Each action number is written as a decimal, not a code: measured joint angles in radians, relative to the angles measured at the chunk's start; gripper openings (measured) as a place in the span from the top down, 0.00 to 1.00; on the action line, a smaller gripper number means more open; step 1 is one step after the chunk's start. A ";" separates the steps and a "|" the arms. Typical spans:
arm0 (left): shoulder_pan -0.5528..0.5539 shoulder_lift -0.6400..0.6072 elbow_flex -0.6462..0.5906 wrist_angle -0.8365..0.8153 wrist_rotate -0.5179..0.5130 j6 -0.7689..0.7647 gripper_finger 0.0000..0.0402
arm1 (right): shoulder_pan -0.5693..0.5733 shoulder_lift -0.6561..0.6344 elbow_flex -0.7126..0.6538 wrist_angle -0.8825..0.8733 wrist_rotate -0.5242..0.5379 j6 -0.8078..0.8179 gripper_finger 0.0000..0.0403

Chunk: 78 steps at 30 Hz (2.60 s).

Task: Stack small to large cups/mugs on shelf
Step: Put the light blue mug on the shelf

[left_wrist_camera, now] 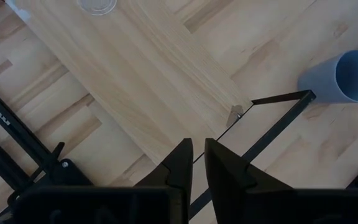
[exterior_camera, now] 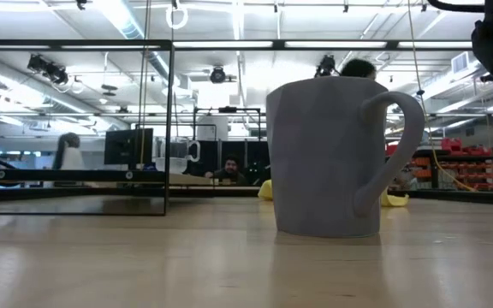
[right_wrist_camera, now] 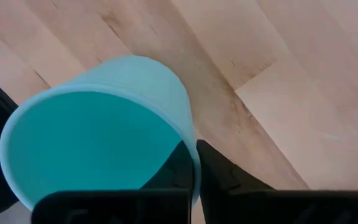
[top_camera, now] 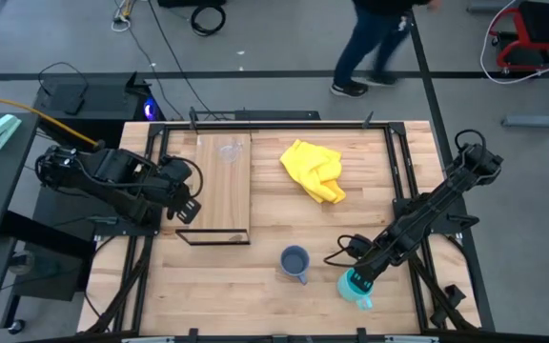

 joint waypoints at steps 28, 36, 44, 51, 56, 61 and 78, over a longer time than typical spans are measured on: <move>0.076 -0.070 0.000 0.000 -0.070 0.094 0.92 | -0.783 0.117 0.743 -0.595 0.104 -1.088 0.99; 0.142 -0.156 0.000 0.000 -0.069 0.095 0.95 | -0.925 0.384 1.083 -0.604 0.071 -1.394 0.99; 0.207 -0.187 0.000 0.000 -0.069 0.189 0.97 | -0.986 0.631 1.389 -0.613 0.034 -1.506 0.99; 0.259 -0.179 0.000 0.000 -0.070 0.287 0.95 | -1.013 0.754 1.496 -0.547 -0.011 -1.526 0.99; 0.301 -0.163 0.000 0.000 -0.067 0.373 0.94 | -1.010 0.799 1.504 -0.499 -0.023 -1.511 0.99; 0.336 -0.142 0.000 0.000 -0.067 0.441 0.96 | -0.993 0.822 1.499 -0.583 -0.019 -1.538 0.99; 0.429 -0.029 0.000 0.001 -0.067 0.484 0.95 | -0.980 0.915 1.497 -0.711 0.055 -1.680 0.99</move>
